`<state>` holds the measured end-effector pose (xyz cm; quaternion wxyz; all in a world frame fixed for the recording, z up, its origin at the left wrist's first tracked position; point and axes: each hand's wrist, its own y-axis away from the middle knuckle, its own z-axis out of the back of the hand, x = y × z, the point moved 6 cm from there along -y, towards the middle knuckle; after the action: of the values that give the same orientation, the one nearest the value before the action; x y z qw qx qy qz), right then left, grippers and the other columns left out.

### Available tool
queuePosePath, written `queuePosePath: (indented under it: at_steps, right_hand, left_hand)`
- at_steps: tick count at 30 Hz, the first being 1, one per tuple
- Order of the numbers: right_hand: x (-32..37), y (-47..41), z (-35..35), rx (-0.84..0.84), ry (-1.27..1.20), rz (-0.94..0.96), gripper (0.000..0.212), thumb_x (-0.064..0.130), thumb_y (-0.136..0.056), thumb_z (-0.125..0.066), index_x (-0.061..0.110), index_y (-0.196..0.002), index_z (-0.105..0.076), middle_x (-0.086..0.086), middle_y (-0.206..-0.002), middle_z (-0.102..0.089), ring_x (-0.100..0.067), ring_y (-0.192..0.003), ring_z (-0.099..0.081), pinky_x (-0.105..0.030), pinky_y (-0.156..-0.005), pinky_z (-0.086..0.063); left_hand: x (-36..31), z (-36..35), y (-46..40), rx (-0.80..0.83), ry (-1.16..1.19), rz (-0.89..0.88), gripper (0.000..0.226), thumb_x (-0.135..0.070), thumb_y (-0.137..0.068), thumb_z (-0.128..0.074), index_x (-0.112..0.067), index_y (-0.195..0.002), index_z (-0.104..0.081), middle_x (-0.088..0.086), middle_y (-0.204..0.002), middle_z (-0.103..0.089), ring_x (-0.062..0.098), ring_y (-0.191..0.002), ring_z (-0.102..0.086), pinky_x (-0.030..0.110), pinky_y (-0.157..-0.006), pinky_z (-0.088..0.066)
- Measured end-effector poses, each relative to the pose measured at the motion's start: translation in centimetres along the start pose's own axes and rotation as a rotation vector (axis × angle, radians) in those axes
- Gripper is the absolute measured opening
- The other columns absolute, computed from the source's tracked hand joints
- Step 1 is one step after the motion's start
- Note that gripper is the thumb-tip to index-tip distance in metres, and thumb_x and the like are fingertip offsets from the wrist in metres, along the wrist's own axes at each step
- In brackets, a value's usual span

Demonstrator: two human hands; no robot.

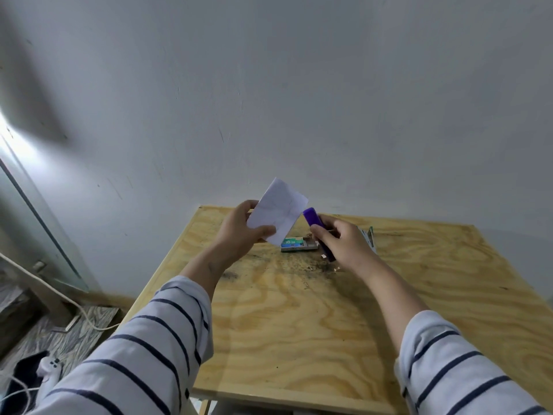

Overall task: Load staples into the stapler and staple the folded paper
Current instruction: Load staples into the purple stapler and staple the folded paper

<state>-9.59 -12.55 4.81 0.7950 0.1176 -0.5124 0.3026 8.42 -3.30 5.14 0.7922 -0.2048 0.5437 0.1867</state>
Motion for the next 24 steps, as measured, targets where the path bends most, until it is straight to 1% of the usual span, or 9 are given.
queuePosePath:
  at_steps: [2,5,8,12,15,17,20,22,24]
  right_hand:
    - [-0.1,0.0,0.2,-0.029,-0.025,-0.016,0.040,0.035,-0.092,-0.055,0.019,-0.128,-0.054,0.005,-0.095,-0.061,-0.013,-0.083,-0.057,-0.026,-0.073,-0.046]
    - [-0.4,-0.3,0.5,-0.082,-0.022,-0.065,0.053,0.040,-0.089,-0.058,0.020,-0.136,-0.045,-0.001,-0.099,-0.063,-0.016,-0.082,-0.062,-0.027,-0.068,-0.051]
    - [-0.7,-0.5,1.3,-0.150,0.050,-0.099,0.059,0.041,-0.088,-0.060,0.017,-0.139,-0.042,-0.005,-0.103,-0.065,-0.016,-0.074,-0.063,-0.019,-0.052,-0.047]
    - [-1.2,-0.8,2.8,-0.246,0.260,-0.131,0.046,0.037,-0.088,-0.059,0.011,-0.126,-0.055,-0.006,-0.110,-0.064,-0.019,-0.088,-0.057,-0.032,-0.076,-0.050]
    - [-2.1,-1.2,3.3,-0.247,0.317,-0.223,0.036,0.032,-0.083,-0.062,0.012,-0.113,-0.061,-0.005,-0.095,-0.064,-0.025,-0.084,-0.062,-0.036,-0.074,-0.050]
    - [-2.5,-1.6,3.5,-0.244,0.379,-0.261,0.028,0.030,-0.078,-0.063,0.011,-0.099,-0.064,-0.008,-0.087,-0.065,-0.028,-0.079,-0.062,-0.033,-0.065,-0.048]
    - [-3.1,-2.3,3.1,-0.207,0.507,-0.272,0.019,0.028,-0.076,-0.063,0.010,-0.082,-0.057,-0.005,-0.070,-0.054,-0.026,-0.069,-0.051,-0.026,-0.051,-0.031]
    - [-3.5,-2.7,2.8,-0.204,0.592,-0.266,0.017,0.026,-0.078,-0.063,0.013,-0.085,-0.055,-0.002,-0.071,-0.053,-0.024,-0.071,-0.050,-0.025,-0.049,-0.029]
    - [-3.9,-3.1,2.6,-0.233,0.658,-0.256,0.023,0.026,-0.081,-0.062,0.012,-0.099,-0.058,-0.005,-0.087,-0.061,-0.023,-0.076,-0.052,-0.025,-0.051,-0.032]
  left_hand:
    - [0.2,0.0,0.0,-0.017,-0.005,-0.002,0.044,-0.011,-0.077,-0.074,-0.021,-0.113,-0.050,0.007,-0.106,-0.062,0.025,-0.093,-0.064,0.036,-0.071,-0.060]
    - [0.3,-0.1,0.0,-0.028,0.039,0.001,0.049,-0.010,-0.078,-0.074,-0.022,-0.117,-0.048,0.005,-0.106,-0.060,0.024,-0.092,-0.063,0.037,-0.071,-0.060]
    - [0.6,0.3,0.0,-0.077,0.094,0.024,0.056,-0.008,-0.081,-0.071,-0.024,-0.125,-0.040,0.003,-0.103,-0.057,0.022,-0.089,-0.062,0.037,-0.070,-0.060]
    - [2.2,1.2,0.2,-0.200,0.070,0.068,0.041,-0.005,-0.087,-0.058,-0.026,-0.118,-0.042,0.010,-0.108,-0.054,0.027,-0.085,-0.062,0.043,-0.069,-0.060]
    - [4.0,1.3,0.2,-0.250,-0.107,0.125,0.034,-0.012,-0.091,-0.051,-0.023,-0.122,-0.045,0.005,-0.119,-0.050,0.025,-0.088,-0.059,0.036,-0.061,-0.053]
    - [5.2,0.7,0.0,-0.224,-0.221,0.157,0.039,-0.018,-0.092,-0.049,-0.019,-0.131,-0.041,0.006,-0.130,-0.046,0.026,-0.105,-0.053,0.032,-0.073,-0.047]
    - [6.4,-0.5,-0.1,-0.186,-0.524,0.145,0.043,-0.028,-0.093,-0.046,-0.020,-0.134,-0.040,0.007,-0.137,-0.044,0.028,-0.122,-0.041,0.039,-0.095,-0.038]
    - [6.5,-1.0,0.1,-0.205,-0.711,0.094,0.041,-0.034,-0.093,-0.042,-0.024,-0.133,-0.044,0.004,-0.139,-0.043,0.028,-0.126,-0.035,0.042,-0.103,-0.029]
    - [6.4,-1.3,0.3,-0.230,-0.784,0.048,0.037,-0.034,-0.093,-0.039,-0.024,-0.128,-0.048,0.002,-0.141,-0.041,0.026,-0.128,-0.033,0.043,-0.104,-0.027]
